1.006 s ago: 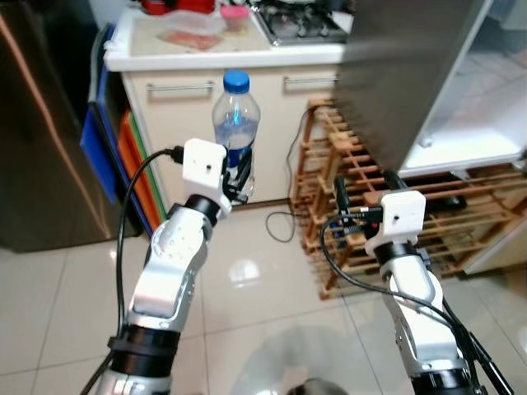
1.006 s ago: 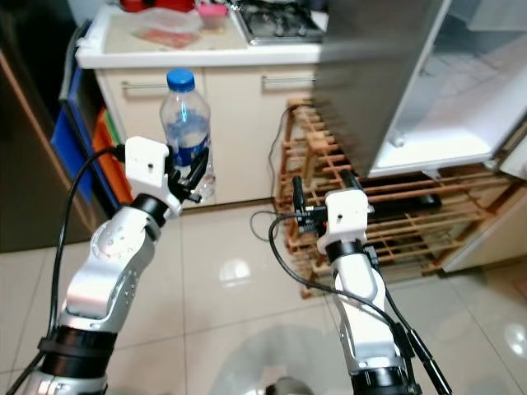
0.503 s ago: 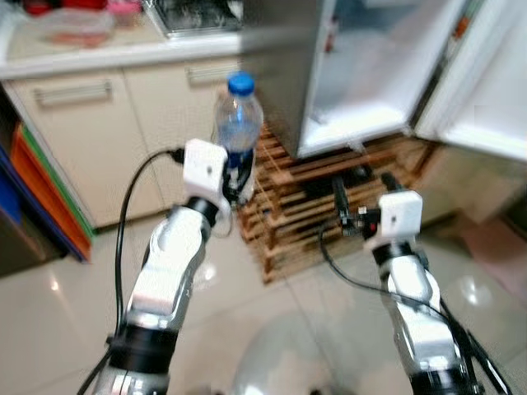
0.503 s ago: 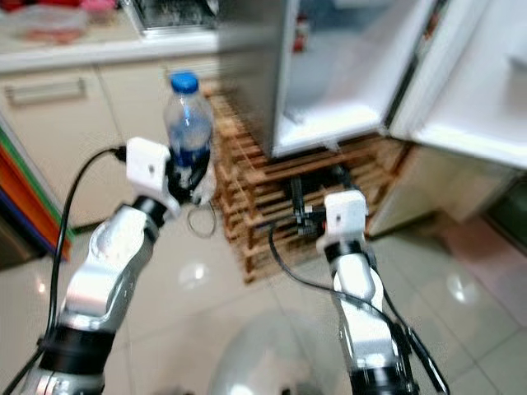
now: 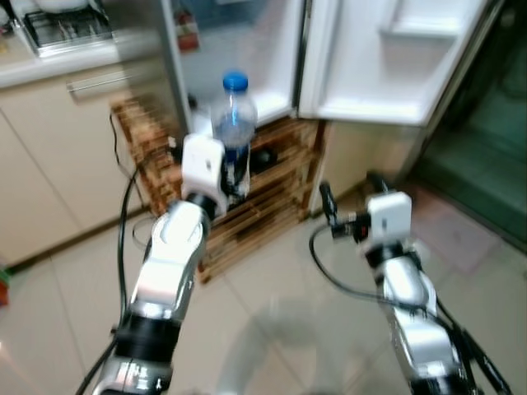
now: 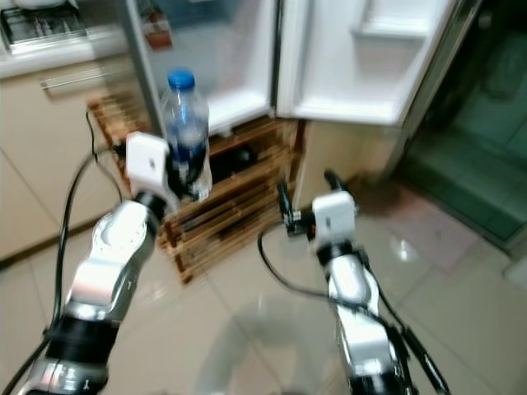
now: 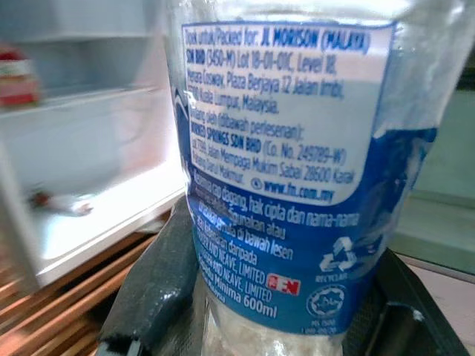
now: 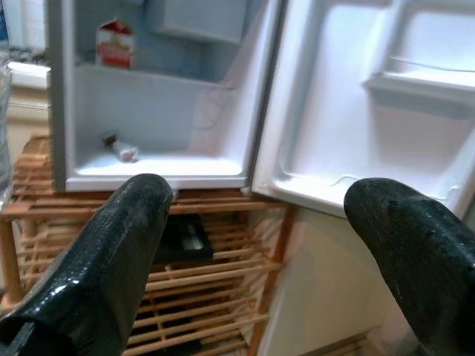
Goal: Restocking fridge
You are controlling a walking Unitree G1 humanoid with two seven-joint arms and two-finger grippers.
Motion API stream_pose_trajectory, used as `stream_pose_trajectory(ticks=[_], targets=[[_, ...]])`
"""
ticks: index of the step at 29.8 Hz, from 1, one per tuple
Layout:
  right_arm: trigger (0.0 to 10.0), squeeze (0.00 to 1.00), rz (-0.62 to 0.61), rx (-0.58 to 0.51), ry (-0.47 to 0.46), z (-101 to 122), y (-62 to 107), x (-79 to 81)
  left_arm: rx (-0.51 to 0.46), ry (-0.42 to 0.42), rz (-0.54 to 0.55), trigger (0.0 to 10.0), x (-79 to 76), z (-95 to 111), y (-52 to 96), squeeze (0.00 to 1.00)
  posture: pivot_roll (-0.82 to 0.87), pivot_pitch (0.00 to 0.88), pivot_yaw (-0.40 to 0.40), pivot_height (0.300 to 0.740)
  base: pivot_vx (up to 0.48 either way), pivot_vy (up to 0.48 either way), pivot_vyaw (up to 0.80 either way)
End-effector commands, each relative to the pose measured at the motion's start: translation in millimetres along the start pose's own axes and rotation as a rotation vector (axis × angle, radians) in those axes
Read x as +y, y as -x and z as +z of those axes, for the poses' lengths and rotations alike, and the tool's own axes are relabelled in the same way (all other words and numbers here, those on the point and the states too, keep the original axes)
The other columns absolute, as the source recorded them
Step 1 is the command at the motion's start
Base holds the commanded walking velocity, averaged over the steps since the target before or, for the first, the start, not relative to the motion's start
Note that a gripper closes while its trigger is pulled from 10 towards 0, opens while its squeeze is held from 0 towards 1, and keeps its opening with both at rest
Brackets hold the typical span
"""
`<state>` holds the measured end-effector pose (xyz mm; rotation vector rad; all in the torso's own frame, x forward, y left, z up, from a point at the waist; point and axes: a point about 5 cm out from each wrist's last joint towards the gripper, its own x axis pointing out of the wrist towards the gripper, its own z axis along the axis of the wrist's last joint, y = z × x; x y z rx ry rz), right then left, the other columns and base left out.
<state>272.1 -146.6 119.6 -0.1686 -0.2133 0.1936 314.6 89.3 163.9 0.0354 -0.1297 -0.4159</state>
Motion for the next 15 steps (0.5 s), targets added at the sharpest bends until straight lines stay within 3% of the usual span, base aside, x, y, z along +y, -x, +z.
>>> stream_pose_trajectory(ticks=[1, 15], targets=[[10.0, 0.0, 0.021, -0.022, -0.003, 4.8, -3.6, 5.2, -0.049, -0.014, -0.004, 10.0, 6.3, 11.4, -2.4, 0.0, -0.09, 0.003, 0.01, 0.726, 0.48, 0.0, 0.0], [10.0, 0.0, -0.004, -0.026, 0.029, 4.4, 1.8, 2.4, -0.022, -0.026, -0.047, 10.0, 2.3, 4.0, -5.7, 0.0, -0.1, 0.0, 0.016, 0.726, 0.48, 0.0, 0.0]])
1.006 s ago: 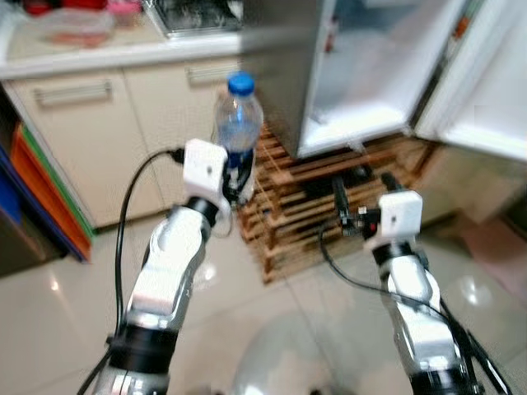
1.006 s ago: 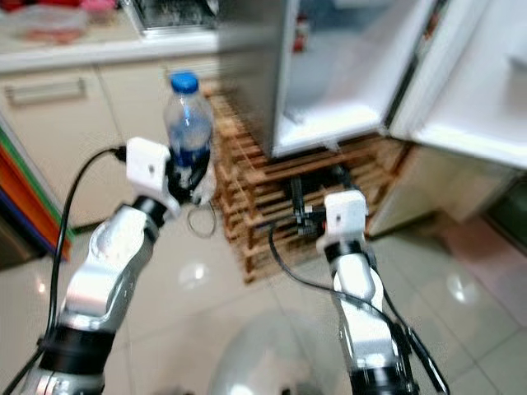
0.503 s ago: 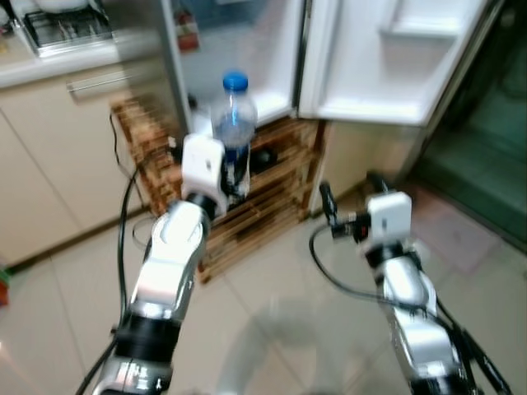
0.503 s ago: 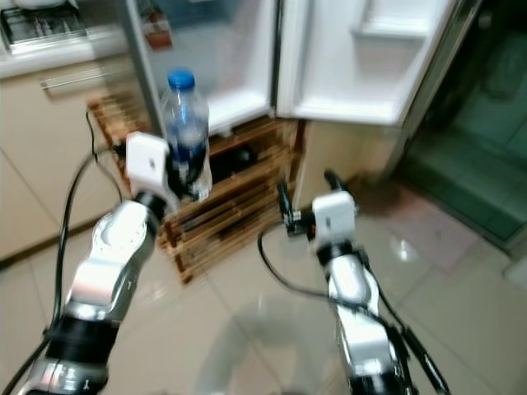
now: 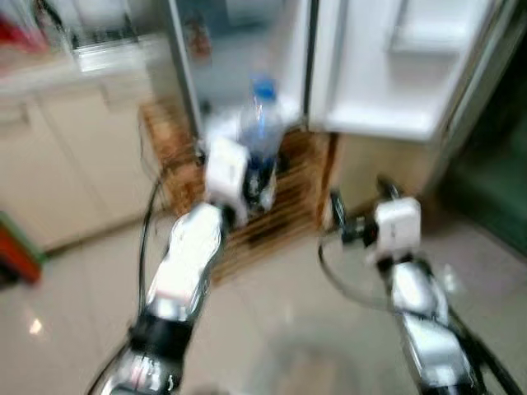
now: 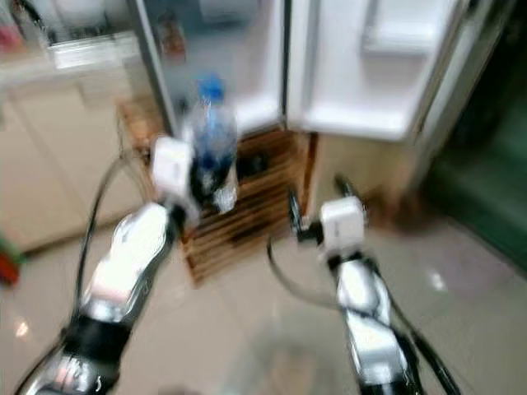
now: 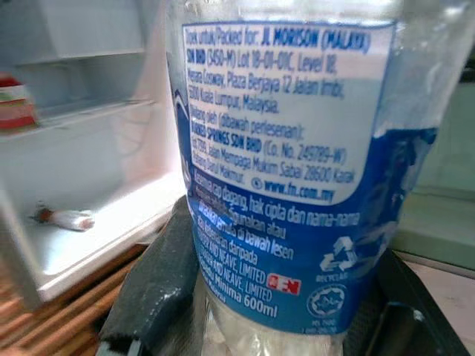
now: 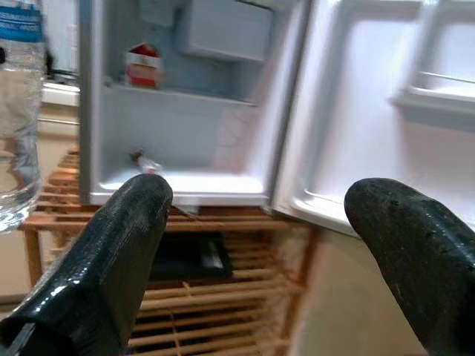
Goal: Restocking fridge
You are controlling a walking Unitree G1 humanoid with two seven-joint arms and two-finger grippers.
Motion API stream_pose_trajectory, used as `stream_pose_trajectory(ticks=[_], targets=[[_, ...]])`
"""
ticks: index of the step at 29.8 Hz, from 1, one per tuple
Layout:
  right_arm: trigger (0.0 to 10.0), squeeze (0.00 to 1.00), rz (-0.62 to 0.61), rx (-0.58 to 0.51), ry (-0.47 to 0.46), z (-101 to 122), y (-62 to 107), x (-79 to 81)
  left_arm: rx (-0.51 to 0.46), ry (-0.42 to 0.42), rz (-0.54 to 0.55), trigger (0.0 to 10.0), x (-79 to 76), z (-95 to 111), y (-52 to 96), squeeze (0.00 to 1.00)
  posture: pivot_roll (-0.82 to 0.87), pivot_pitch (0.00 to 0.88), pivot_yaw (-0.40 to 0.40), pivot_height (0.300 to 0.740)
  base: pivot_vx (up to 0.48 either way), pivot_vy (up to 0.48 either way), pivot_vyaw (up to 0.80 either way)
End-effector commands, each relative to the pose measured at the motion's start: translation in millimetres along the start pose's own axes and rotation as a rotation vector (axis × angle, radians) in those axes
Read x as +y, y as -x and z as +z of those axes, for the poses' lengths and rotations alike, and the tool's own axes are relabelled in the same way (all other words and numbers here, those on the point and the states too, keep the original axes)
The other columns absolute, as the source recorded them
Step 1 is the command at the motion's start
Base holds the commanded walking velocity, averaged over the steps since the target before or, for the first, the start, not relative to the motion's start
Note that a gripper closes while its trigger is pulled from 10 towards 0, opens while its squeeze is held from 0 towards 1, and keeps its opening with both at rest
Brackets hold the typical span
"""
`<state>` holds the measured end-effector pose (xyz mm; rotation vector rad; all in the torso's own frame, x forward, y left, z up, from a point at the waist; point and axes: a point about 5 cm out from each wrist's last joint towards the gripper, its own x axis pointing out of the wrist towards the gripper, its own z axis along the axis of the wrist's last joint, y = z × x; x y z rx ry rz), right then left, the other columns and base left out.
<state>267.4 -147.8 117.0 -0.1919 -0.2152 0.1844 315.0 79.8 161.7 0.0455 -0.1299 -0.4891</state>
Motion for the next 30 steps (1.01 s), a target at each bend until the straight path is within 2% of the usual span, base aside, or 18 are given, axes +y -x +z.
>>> stream_pose_trajectory(ticks=[1, 14, 30], targets=[[10.0, 0.0, -0.01, -0.027, 0.009, 6.3, -5.0, -2.4, -0.022, -0.02, 0.027, 10.0, 12.3, 6.4, -1.9, 0.0, -0.1, 0.0, 0.016, 0.726, 0.48, 0.0, 0.0], [10.0, 0.0, -0.025, -0.012, 0.013, 4.4, -9.6, -3.2, -0.031, -0.022, 0.0, 10.0, 9.4, 5.2, -3.3, 0.0, -0.1, 0.0, 0.017, 0.726, 0.48, 0.0, 0.0], [10.0, 0.0, -0.042, 0.007, 0.005, -0.7, -12.8, -5.1, -0.043, -0.022, -0.033, 10.0, 7.7, 7.1, -6.7, 0.0, -0.1, 0.0, 0.025, 0.726, 0.48, 0.0, -0.68]])
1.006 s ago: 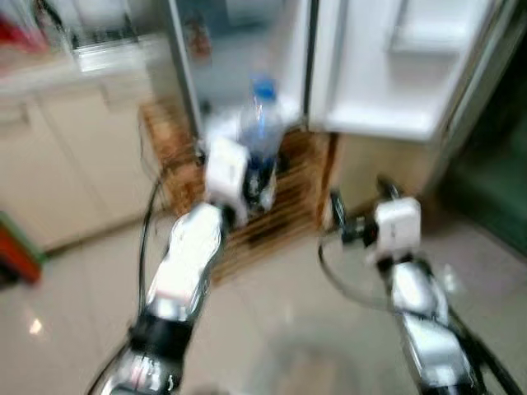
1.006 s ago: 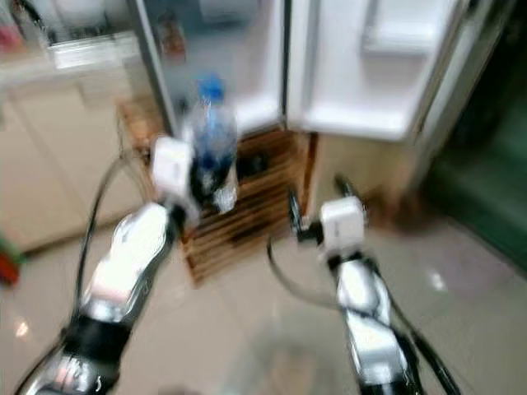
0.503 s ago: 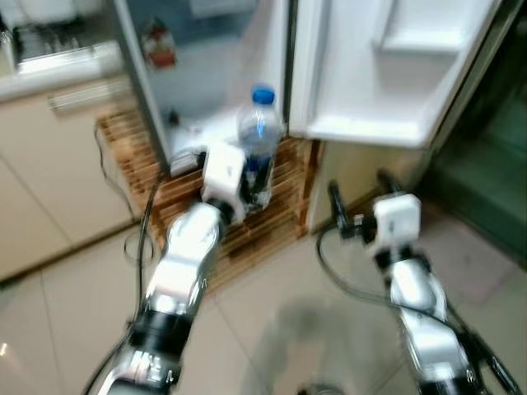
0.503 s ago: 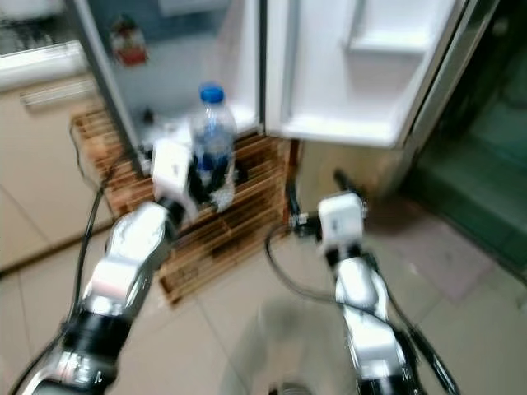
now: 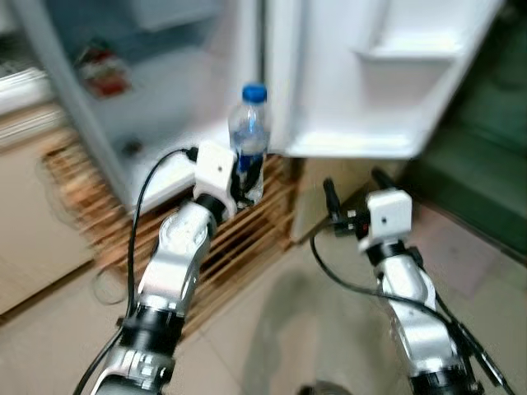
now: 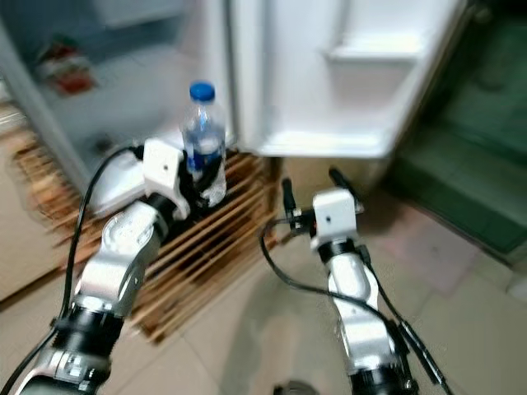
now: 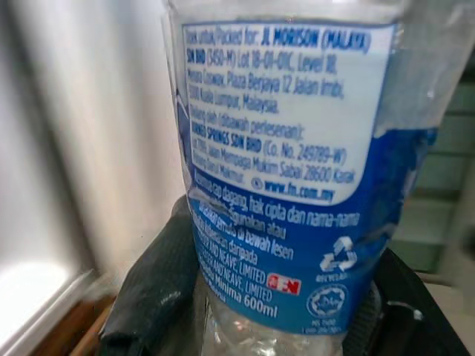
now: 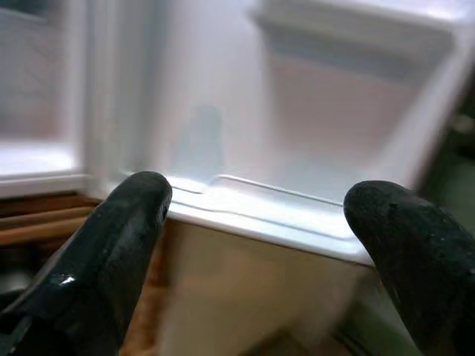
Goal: Restocking fridge
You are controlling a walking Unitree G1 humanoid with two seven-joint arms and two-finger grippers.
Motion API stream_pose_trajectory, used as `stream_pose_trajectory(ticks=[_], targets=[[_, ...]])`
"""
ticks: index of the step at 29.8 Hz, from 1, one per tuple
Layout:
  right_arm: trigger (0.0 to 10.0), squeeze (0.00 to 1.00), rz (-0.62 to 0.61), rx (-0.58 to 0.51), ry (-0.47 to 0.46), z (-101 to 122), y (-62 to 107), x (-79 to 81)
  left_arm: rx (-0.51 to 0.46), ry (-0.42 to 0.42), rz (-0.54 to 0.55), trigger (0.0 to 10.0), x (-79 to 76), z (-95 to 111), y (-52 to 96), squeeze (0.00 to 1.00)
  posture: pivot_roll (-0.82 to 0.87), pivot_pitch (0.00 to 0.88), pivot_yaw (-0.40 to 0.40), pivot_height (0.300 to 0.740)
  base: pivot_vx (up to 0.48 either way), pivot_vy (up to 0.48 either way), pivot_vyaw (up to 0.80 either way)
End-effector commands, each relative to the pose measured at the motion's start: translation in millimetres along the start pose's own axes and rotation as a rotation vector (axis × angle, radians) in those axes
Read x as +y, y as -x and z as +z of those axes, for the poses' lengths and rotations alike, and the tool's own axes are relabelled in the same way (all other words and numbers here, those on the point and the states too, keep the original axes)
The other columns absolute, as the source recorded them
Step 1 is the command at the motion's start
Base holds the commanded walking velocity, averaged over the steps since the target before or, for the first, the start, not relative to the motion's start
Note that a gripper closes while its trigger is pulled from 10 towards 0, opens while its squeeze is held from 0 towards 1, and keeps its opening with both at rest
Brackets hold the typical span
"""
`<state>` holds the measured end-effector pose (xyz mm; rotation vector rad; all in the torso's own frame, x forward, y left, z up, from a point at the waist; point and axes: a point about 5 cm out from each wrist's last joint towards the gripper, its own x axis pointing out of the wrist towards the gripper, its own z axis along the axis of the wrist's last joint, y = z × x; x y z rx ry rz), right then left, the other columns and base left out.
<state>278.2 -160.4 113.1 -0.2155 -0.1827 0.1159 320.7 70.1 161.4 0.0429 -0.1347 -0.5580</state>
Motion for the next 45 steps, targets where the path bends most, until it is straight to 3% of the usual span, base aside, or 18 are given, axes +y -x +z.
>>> stream_pose_trajectory(ticks=[1, 6, 22, 35, 37, 45], targets=[[10.0, 0.0, 0.019, -0.033, -0.023, 8, -4.7, 8.2, -0.035, -0.029, 0.033, 10.0, 13.2, 8, 3.7, 0.0, -0.1, 0.0, 0.025, 0.726, 0.48, 0.0, -0.68], [10.0, 0.0, 0.02, -0.048, -0.033, 8, -2.9, 8.4, -0.036, -0.011, 0.045, 10.0, 14.1, 8, 3.0, 0.0, -0.1, 0.0, 0.026, 0.726, 0.48, 0.0, -0.56], [10.0, 0.0, 0.004, -0.052, -0.024, 10, 0.7, 12.1, -0.047, -0.005, -0.049, 10.0, 12.7, 24, -6.0, 0.0, -0.14, 0.008, 0.08, 0.726, 0.0, 0.0, 0.0], [10.0, 0.0, -0.006, -0.042, -0.017, 9, 2.8, 8.4, -0.045, 0.034, 0.001, 10.0, 20.1, 23, -11.2, 0.0, -0.14, 0.015, 0.071, 0.726, 0.278, -0.237, 0.0], [10.0, 0.0, -0.009, -0.043, -0.014, 9, 2.7, 7.5, -0.03, -0.015, 0.046, 10.0, 25.0, 22, -12.1, 0.0, -0.15, 0.016, 0.07, 0.726, 0.439, 0.0, 0.0], [10.0, 0.0, -0.014, -0.04, -0.017, 8, 2.5, 6.1, -0.001, -0.031, 0.124, 10.0, 44.1, 21, -21.4, 0.0, -0.14, 0.017, 0.063, 0.726, 0.0, 0.0, 0.0]])
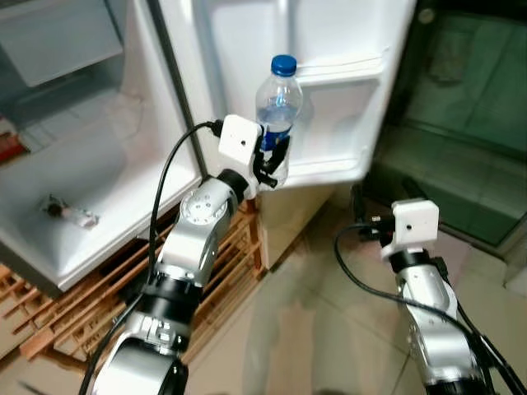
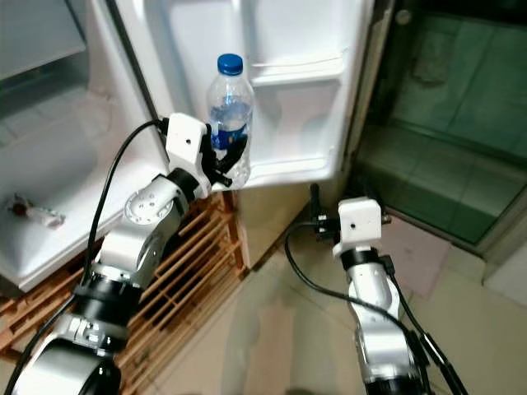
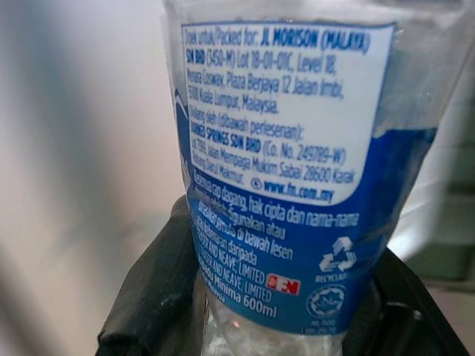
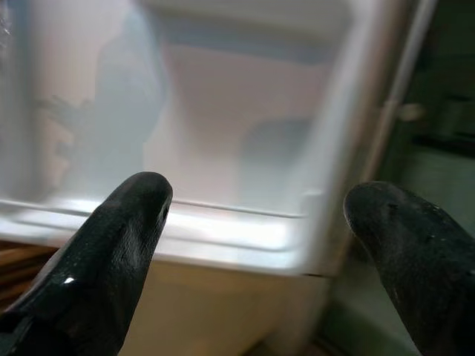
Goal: Restocking fridge
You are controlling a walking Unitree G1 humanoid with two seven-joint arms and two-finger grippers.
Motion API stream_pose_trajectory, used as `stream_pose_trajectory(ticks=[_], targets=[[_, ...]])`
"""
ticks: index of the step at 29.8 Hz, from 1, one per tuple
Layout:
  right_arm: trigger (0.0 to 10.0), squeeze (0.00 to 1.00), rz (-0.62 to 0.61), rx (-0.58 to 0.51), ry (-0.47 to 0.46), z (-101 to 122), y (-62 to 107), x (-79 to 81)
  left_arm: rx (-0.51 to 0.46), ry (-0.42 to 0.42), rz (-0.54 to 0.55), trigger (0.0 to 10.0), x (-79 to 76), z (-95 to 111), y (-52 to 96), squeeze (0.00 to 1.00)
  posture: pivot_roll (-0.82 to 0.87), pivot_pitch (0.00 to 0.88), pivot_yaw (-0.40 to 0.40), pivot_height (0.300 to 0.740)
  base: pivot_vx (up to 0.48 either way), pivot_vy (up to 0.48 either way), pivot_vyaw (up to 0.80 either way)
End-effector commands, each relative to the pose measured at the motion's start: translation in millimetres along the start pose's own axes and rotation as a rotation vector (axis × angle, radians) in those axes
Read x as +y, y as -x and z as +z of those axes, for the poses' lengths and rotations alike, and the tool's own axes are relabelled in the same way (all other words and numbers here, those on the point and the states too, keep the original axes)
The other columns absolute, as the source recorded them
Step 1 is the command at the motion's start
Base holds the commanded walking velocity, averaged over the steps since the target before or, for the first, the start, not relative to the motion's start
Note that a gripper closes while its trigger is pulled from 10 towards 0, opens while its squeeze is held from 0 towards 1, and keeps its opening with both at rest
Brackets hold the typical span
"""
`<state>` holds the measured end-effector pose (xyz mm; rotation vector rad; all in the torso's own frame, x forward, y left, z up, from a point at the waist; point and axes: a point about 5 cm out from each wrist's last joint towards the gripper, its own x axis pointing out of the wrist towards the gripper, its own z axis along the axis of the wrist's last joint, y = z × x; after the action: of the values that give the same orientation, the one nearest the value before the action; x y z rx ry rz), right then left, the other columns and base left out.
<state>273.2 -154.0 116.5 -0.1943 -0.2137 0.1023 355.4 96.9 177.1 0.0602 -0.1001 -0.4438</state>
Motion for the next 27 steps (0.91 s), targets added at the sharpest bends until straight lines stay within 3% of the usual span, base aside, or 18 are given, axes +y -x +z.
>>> stream_pose_trajectory(ticks=[1, 5, 12, 19, 20, 27], targets=[[10.0, 0.0, 0.006, -0.008, -0.001, 2, -1.2, 0.4, -0.033, -0.011, 0.017, 10.0, 2.5, 11, -8.5, 0.0, -0.14, 0.016, 0.063, 0.726, 0.0, 0.0, 0.0], [10.0, 0.0, 0.008, -0.006, -0.004, 2, -1.9, 1.3, -0.004, -0.001, 0.026, 10.0, 3.0, 11, -22.7, 0.0, -0.15, 0.015, 0.071, 0.726, 0.0, 0.0, 0.0], [10.0, 0.0, -0.004, -0.013, 0.0, 3, -2.9, 1.7, -0.039, 0.034, -0.034, 10.0, -7.6, 22, -42.6, 0.0, -0.18, 0.02, 0.118, 0.726, 0.0, 0.0, 0.0], [10.0, 0.0, -0.022, -0.023, 0.005, 5, -1.2, 4.2, -0.066, 0.051, -0.046, 10.0, -9.3, 34, -55.8, 0.0, -0.21, 0.035, 0.209, 0.726, 0.0, 0.0, 0.0], [10.0, 0.0, -0.026, -0.025, 0.004, 5, -0.8, 5.1, -0.074, 0.056, -0.053, 10.0, -9.6, 36, -57.3, 0.0, -0.22, 0.043, 0.25, 0.726, 0.0, 0.0, 0.0], [10.0, 0.0, -0.053, -0.025, -0.011, 6, 4.7, 8.5, -0.064, 0.038, -0.078, 10.0, -13.8, 42, -64.5, 0.0, -0.23, 0.067, 0.289, 0.726, 0.0, 0.0, 0.0]])
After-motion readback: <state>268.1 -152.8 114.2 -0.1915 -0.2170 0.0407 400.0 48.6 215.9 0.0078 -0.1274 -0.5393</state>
